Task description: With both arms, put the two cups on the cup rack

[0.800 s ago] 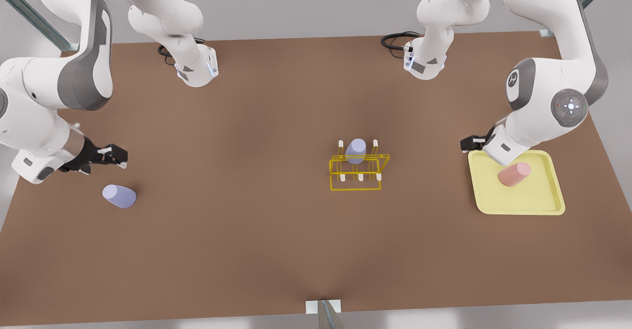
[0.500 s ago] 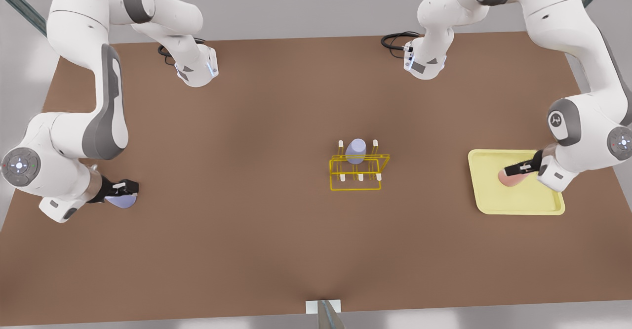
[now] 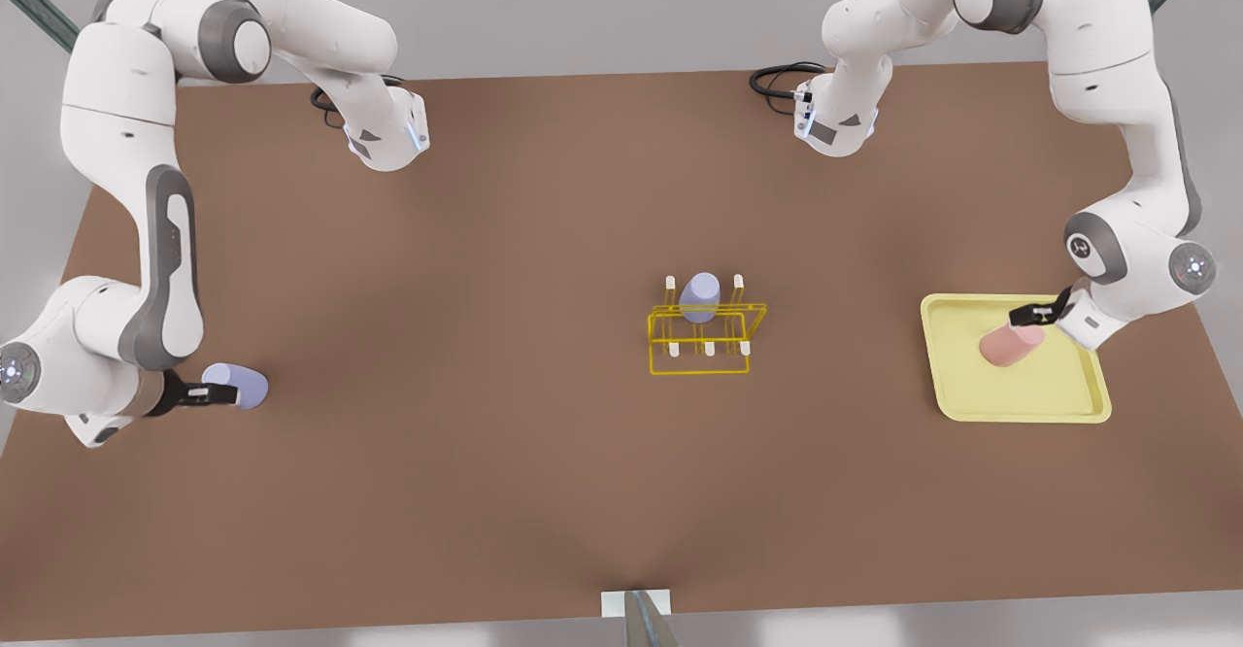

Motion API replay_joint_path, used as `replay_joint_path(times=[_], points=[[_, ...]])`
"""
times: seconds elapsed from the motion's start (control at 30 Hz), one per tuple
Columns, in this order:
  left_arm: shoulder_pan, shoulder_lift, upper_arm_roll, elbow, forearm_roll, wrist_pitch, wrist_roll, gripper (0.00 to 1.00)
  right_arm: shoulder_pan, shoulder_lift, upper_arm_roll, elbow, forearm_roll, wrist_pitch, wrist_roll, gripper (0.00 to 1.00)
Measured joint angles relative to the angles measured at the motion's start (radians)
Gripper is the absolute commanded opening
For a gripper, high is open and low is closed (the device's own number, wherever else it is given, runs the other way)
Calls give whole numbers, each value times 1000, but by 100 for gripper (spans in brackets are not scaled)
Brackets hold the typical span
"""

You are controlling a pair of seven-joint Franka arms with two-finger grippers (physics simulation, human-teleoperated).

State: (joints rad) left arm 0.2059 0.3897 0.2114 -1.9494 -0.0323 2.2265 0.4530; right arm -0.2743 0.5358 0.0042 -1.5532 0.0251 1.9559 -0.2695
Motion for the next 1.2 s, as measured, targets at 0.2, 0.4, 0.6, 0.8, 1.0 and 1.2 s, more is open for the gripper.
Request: replay_joint_path(times=[0.2,0.4,0.6,0.8,1.0,1.2], points=[[-2,42,7,-13,-24,51,102,100,-15,-33,-22,-106,-93,90,-20,100],[-2,87,7,-12,-71,117,162,100,-34,-33,-27,-217,-111,202,-34,100],[-2,123,7,-11,-91,152,204,100,-44,-12,-26,-247,-80,274,-43,100],[-2,137,7,-10,-101,166,235,100,-61,15,-26,-274,-69,303,-54,100],[0,141,8,-11,-101,171,255,79,-74,11,-23,-326,-66,349,-66,100],[0,137,8,-9,-96,173,263,81,-74,2,-14,-365,-53,416,-75,100]])
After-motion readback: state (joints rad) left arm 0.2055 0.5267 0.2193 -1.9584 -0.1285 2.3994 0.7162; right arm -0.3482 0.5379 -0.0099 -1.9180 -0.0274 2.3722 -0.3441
